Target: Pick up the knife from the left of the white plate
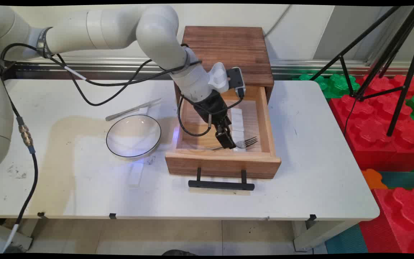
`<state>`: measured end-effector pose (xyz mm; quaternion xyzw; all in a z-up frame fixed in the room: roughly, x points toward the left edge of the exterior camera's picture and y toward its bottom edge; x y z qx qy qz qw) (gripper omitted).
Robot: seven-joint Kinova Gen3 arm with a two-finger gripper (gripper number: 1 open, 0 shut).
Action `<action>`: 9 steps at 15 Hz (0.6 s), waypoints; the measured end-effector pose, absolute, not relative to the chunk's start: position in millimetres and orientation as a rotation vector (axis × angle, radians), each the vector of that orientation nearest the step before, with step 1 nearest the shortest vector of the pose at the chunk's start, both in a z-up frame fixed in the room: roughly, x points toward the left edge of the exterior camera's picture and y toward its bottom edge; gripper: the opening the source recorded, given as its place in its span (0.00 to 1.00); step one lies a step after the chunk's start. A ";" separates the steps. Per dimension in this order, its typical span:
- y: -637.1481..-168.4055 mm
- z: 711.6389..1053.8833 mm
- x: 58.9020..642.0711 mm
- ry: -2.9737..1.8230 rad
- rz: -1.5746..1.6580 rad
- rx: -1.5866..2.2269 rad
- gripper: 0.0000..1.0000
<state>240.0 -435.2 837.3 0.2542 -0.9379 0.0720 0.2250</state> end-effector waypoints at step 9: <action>-427.8 868.9 253.6 -2.526 0.262 0.713 1.00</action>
